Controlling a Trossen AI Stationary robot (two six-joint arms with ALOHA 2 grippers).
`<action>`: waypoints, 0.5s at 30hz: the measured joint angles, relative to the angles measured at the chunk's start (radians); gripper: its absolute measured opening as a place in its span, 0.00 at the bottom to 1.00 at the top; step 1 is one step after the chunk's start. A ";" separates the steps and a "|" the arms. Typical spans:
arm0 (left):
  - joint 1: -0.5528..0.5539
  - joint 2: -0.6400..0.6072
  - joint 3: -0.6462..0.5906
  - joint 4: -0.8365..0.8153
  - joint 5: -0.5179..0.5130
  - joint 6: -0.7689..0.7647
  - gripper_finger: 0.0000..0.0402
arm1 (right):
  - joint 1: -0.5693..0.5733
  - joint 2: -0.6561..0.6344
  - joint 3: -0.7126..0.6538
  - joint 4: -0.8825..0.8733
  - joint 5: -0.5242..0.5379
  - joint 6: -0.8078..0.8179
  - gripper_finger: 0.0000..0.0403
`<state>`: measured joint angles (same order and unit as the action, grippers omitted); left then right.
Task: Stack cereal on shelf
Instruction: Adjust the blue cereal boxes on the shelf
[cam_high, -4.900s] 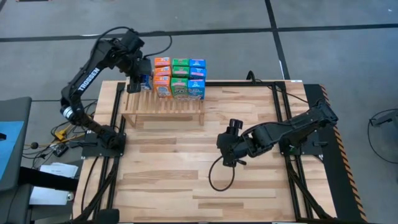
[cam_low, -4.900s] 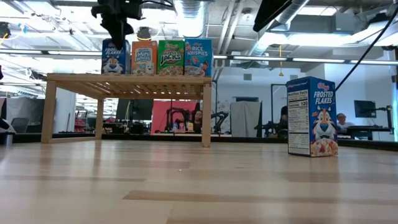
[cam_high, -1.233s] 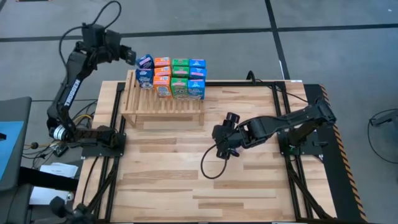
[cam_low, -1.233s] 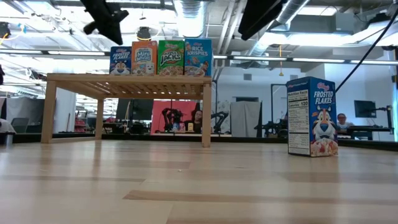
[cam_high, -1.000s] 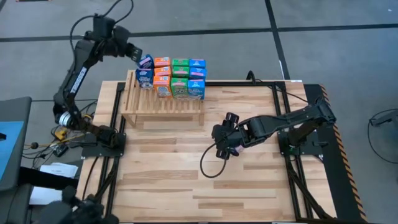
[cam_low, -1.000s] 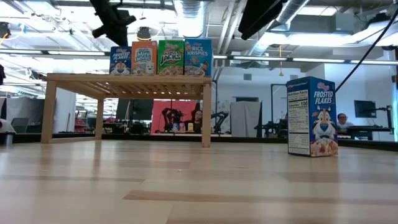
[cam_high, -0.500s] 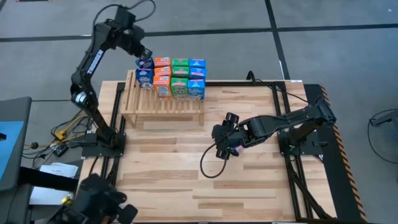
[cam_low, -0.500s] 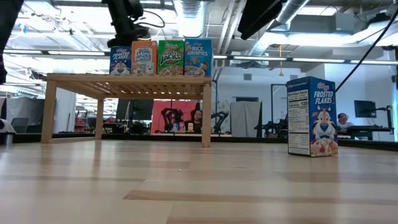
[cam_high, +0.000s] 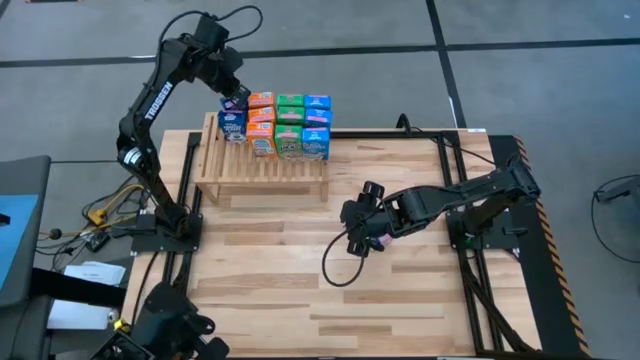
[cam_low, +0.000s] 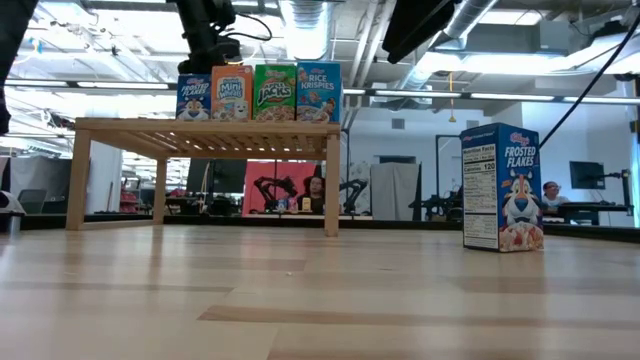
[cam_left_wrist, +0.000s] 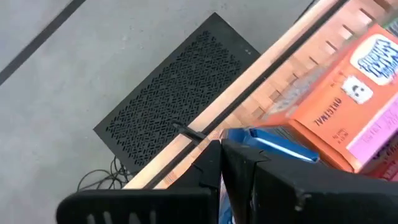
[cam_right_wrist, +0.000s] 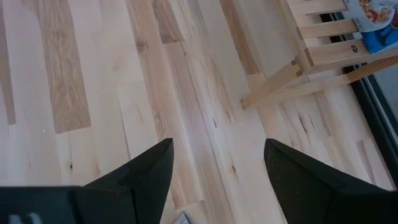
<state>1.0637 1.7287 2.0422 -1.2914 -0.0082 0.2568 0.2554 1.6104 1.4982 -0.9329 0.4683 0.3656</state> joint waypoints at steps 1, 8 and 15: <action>0.000 0.000 0.000 -0.002 0.001 0.008 0.00 | 0.000 0.000 0.000 0.000 0.000 0.000 0.69; -0.001 0.000 0.000 -0.024 0.071 0.047 0.00 | 0.000 0.000 0.000 0.000 0.000 0.000 0.69; -0.001 -0.012 -0.001 -0.017 0.064 0.049 0.00 | 0.000 0.000 0.000 0.000 0.000 0.000 0.69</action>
<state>1.0630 1.7165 2.0411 -1.3089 0.0555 0.3061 0.2554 1.6100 1.4982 -0.9333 0.4683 0.3660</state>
